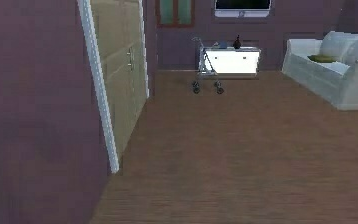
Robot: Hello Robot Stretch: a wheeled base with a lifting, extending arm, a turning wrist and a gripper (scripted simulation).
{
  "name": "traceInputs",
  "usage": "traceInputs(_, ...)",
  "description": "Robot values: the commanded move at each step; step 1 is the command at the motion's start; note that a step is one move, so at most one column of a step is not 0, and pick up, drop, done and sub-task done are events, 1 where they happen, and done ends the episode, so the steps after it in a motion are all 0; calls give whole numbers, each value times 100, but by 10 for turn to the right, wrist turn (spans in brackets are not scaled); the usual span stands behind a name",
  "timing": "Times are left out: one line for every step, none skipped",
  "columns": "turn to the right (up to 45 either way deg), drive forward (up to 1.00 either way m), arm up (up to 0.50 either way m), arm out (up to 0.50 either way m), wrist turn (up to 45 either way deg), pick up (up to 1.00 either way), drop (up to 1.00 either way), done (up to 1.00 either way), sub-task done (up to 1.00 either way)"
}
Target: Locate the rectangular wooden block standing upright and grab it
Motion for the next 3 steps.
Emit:
traceInputs(0, 75, 0, 0, 0, 0, 0, 0, 0)
traceInputs(450, 0, 0, 0, 0, 0, 0, 0, 0)
traceInputs(150, 0, 0, 0, 0, 0, 0, 0, 0)
